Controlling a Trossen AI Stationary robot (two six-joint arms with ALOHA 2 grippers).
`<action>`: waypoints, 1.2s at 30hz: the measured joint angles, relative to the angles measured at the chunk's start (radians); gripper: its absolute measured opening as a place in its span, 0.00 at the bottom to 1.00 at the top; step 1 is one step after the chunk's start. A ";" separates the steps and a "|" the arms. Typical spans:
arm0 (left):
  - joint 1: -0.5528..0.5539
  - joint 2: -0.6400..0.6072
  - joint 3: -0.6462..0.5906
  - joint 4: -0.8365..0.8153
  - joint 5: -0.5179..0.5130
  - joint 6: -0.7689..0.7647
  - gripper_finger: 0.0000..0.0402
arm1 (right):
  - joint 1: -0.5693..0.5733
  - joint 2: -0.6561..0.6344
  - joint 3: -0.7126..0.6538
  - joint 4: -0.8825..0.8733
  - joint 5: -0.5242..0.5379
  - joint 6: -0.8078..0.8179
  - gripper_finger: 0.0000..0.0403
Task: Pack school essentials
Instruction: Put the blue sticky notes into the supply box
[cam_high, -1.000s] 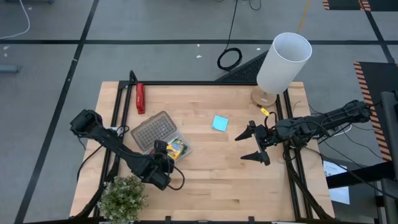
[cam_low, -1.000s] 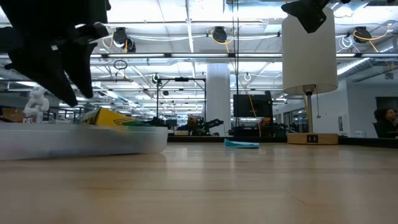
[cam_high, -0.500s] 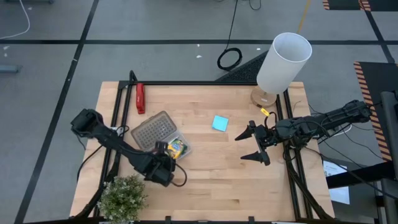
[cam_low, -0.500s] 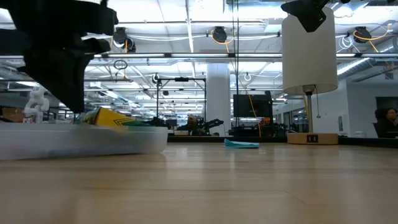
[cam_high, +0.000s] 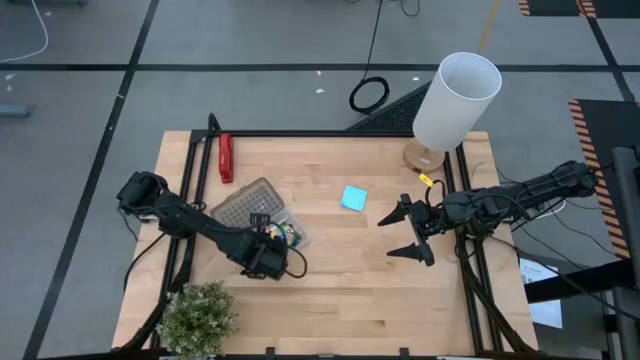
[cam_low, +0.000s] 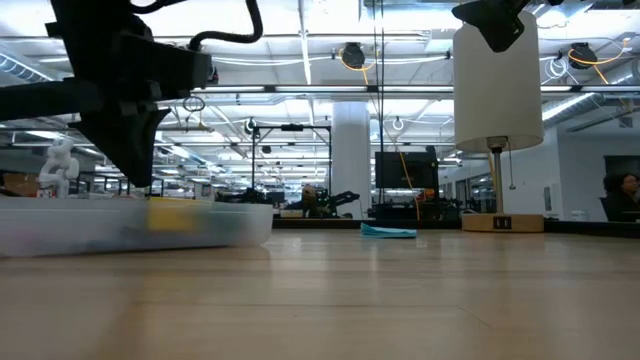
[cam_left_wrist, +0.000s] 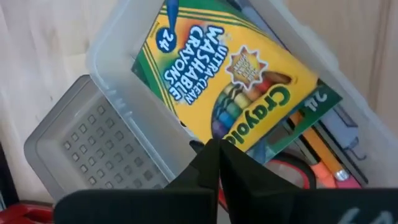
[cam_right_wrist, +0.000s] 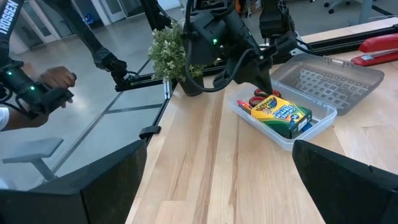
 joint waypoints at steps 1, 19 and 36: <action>0.001 0.000 0.000 0.001 -0.001 -0.007 0.03 | 0.000 0.000 0.000 0.000 0.000 0.000 0.99; -0.031 -0.014 0.047 0.369 -0.120 0.117 0.03 | -0.004 0.078 -0.001 -0.086 0.351 -0.058 0.99; 0.254 -0.006 0.055 0.773 0.003 0.481 0.08 | -0.347 0.440 -0.001 -0.093 0.326 -0.089 0.97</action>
